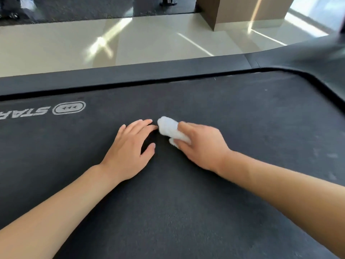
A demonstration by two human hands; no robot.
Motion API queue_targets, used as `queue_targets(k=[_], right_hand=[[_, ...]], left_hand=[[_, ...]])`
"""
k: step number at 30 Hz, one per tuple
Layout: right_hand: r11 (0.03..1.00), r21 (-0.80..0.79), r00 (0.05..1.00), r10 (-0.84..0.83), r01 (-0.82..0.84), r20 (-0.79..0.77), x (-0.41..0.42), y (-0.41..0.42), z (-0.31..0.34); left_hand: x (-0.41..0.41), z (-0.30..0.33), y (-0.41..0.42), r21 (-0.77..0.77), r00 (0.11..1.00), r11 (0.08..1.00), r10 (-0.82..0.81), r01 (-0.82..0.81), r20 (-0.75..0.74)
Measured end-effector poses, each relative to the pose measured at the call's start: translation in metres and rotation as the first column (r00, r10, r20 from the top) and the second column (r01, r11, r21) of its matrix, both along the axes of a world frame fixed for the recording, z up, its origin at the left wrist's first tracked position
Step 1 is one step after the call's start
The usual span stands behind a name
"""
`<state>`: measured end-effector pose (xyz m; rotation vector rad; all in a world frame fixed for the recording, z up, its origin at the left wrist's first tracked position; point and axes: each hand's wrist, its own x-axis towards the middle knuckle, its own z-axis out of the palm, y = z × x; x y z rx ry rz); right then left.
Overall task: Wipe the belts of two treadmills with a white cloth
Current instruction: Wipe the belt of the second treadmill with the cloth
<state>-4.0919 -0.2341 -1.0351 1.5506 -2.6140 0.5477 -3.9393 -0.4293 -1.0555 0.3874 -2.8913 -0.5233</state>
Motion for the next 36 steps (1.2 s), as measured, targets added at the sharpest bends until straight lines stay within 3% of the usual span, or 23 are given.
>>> queue_targets(k=[3,5,7,9,11,13,15,17,21,24,26,28,31,33,36], right_hand=[[0.96,-0.003,0.958,0.28,-0.28,0.058,0.03,0.017,0.002],[0.939,0.022,0.939,0.341,-0.342,0.037,0.006,0.03,0.003],[0.987,0.009,0.987,0.162,-0.162,-0.008,-0.051,0.041,0.001],[0.975,-0.001,0.974,-0.223,0.224,-0.042,-0.132,0.056,0.001],[0.823,-0.008,0.822,-0.568,0.568,-0.044,-0.207,0.067,0.001],[0.724,-0.022,0.721,-0.689,0.69,-0.067,-0.246,0.056,-0.002],[0.736,-0.02,0.731,-0.675,0.677,-0.098,-0.246,0.022,-0.004],[0.814,-0.012,0.809,-0.579,0.581,-0.097,-0.217,-0.027,-0.005],[0.972,0.039,0.972,-0.23,0.232,-0.047,-0.109,-0.107,-0.003],[0.997,0.066,0.999,0.035,-0.037,0.028,-0.079,-0.099,0.0],[0.995,0.084,0.999,-0.047,0.047,-0.002,-0.112,-0.061,0.002],[0.948,0.089,0.952,-0.305,0.306,-0.023,-0.165,0.002,0.005],[0.749,0.059,0.751,-0.657,0.66,-0.057,-0.214,0.115,0.013],[0.706,0.06,0.709,-0.703,0.706,-0.061,-0.198,0.155,0.016],[0.823,0.084,0.828,-0.56,0.561,-0.04,-0.118,0.169,0.013]], left_hand=[[-0.028,0.0,0.003,0.002,0.998,1.0,-0.011,0.011,0.055],[-0.04,-0.004,0.006,-0.028,0.998,1.0,0.01,-0.009,0.065],[-0.045,-0.005,0.01,-0.03,0.998,0.998,0.053,-0.053,0.022],[-0.047,-0.005,0.012,-0.033,0.997,0.997,0.075,-0.075,0.0],[-0.047,-0.003,0.014,-0.045,0.997,0.996,0.08,-0.081,-0.005],[-0.048,-0.001,0.014,-0.045,0.996,0.995,0.084,-0.084,-0.008],[-0.048,0.001,0.015,-0.037,0.997,0.996,0.081,-0.081,-0.006],[-0.048,0.002,0.015,-0.021,0.997,0.996,0.082,-0.082,-0.007],[-0.047,0.004,0.013,0.017,0.997,0.997,0.076,-0.076,-0.018],[-0.045,0.0,0.009,0.048,0.997,0.997,0.063,-0.061,-0.04],[-0.043,-0.001,0.008,0.067,0.996,0.995,0.075,-0.072,-0.047],[-0.042,-0.002,0.011,0.057,0.996,0.995,0.079,-0.076,-0.052],[-0.042,-0.002,0.017,0.012,0.995,0.996,0.085,-0.085,-0.052],[-0.042,0.0,0.02,-0.009,0.995,0.996,0.089,-0.089,-0.039],[-0.038,0.001,0.031,-0.016,0.998,0.999,0.05,-0.051,-0.026]])
